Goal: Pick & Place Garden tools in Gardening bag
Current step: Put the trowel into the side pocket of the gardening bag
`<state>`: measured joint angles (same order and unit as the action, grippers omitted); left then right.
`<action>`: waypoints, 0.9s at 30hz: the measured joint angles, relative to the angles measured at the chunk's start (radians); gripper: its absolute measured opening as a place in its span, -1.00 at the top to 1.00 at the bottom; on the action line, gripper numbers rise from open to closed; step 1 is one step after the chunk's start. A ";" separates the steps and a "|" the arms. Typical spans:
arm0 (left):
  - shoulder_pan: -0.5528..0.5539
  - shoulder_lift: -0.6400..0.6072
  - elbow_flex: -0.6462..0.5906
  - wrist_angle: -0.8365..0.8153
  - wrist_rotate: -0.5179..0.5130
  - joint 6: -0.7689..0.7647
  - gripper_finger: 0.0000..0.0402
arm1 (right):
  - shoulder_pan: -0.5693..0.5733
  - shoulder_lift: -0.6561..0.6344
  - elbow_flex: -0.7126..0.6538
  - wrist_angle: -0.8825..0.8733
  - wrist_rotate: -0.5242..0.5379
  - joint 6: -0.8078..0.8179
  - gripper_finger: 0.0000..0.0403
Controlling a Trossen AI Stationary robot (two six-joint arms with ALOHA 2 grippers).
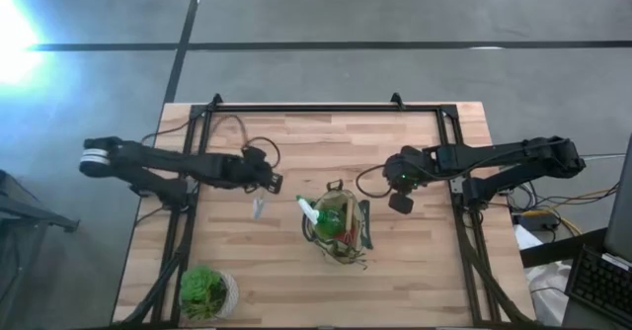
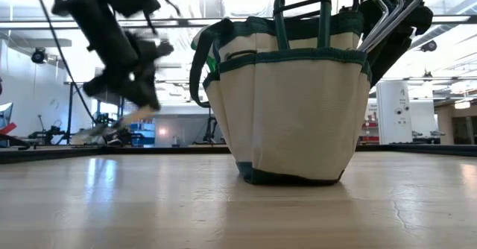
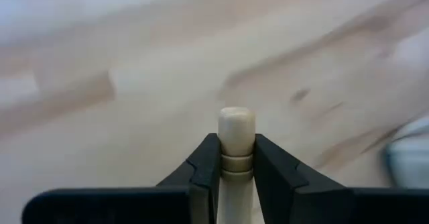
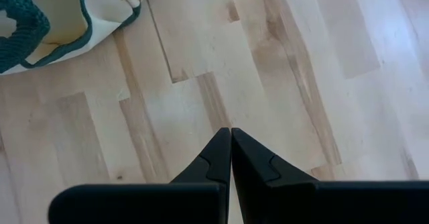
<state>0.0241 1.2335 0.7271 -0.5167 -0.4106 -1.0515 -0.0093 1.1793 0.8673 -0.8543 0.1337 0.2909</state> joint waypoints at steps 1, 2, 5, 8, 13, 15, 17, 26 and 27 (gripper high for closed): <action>-0.005 -0.031 0.001 0.012 -0.022 0.022 0.67 | 0.000 0.000 0.000 0.000 0.000 -0.004 0.96; -0.010 -0.061 0.001 0.022 -0.045 0.048 0.67 | 0.000 0.000 0.000 0.002 0.000 -0.007 0.96; -0.026 -0.149 0.001 0.076 -0.123 0.131 0.67 | 0.000 0.000 0.000 0.016 0.000 -0.014 0.96; -0.041 -0.219 0.001 0.169 -0.194 0.242 0.67 | 0.000 0.000 0.000 0.044 0.000 -0.024 0.96; -0.068 -0.269 -0.033 0.503 -0.197 0.571 0.67 | 0.000 0.000 0.000 0.094 0.001 -0.054 0.96; -0.075 -0.269 -0.055 0.658 -0.158 0.709 0.67 | 0.000 0.000 0.000 0.114 0.012 -0.066 0.96; -0.077 -0.264 -0.084 0.820 -0.070 0.828 0.67 | 0.000 0.000 0.000 0.128 0.038 -0.068 0.96; -0.078 -0.245 -0.185 1.172 0.234 1.036 0.67 | 0.000 -0.040 0.000 0.295 0.194 -0.146 0.96; -0.078 -0.243 -0.194 1.193 0.236 1.047 0.67 | 0.000 -0.047 0.000 0.333 0.201 -0.165 0.96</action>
<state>-0.0536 0.9910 0.5335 0.6765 -0.1743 -0.0047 -0.0093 1.1323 0.8673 -0.5210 0.3347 0.1257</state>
